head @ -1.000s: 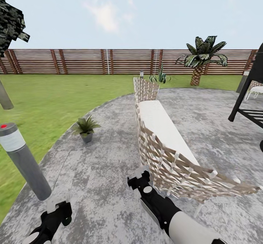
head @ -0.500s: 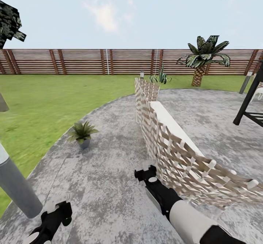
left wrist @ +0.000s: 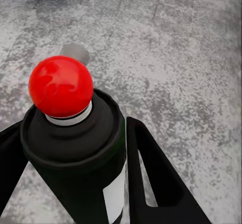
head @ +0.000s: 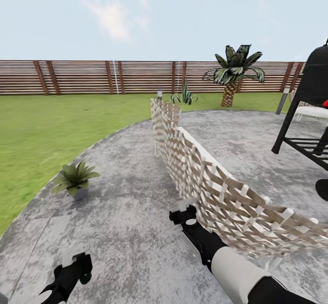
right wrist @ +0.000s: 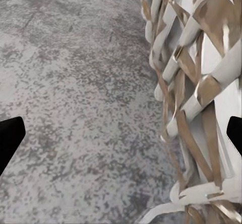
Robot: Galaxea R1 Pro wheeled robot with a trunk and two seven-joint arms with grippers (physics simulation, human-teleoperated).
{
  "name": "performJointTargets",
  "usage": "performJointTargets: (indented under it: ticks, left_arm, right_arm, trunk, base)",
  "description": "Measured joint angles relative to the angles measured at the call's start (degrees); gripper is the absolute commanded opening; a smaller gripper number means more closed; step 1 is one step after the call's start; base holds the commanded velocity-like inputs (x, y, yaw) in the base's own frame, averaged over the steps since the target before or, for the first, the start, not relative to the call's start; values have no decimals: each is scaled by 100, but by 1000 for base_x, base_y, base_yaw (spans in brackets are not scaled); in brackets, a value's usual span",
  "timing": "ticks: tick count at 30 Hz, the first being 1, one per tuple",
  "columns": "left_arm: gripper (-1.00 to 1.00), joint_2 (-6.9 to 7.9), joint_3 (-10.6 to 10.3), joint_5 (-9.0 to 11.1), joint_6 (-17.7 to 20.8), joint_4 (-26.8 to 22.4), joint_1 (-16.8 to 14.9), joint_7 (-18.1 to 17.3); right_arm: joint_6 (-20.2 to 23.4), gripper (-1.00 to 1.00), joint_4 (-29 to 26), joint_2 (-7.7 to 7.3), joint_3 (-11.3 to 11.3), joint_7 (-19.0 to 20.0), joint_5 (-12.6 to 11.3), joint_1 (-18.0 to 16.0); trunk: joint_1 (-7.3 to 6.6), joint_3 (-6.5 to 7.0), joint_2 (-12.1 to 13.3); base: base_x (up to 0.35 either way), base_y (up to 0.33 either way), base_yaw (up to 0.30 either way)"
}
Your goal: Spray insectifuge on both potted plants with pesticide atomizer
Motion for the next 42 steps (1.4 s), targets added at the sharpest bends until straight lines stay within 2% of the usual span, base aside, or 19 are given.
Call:
performJointTargets:
  ticks: [24,30,34,38,42]
  left_arm:
    - [-100,0,-7,-8,-8,9,-1,-9]
    - [-100,0,-7,0,-16,9,-1,-9]
    - [-100,0,-7,4,-15,9,0,-14]
    - [-100,0,-7,9,-15,9,0,-16]
    - [-100,0,-11,8,-13,9,0,-18]
  right_arm:
    - [-2,100,-14,0,0,6,-3,3]
    - [-2,100,-16,0,-3,5,-6,2]
    - [-38,100,-7,0,18,7,6,6]
    - [-341,100,0,0,34,8,-51,6]
    - [-378,100,22,0,38,11,-62,6]
  trunk:
    - [0,0,0]
    - [0,0,0]
    - [0,0,0]
    - [0,0,0]
    - [0,0,0]
  base:
    - [322,-142,-293]
    - [322,-12,-292]
    - [317,109,-93]
    - [303,147,-5]
    - [296,160,0]
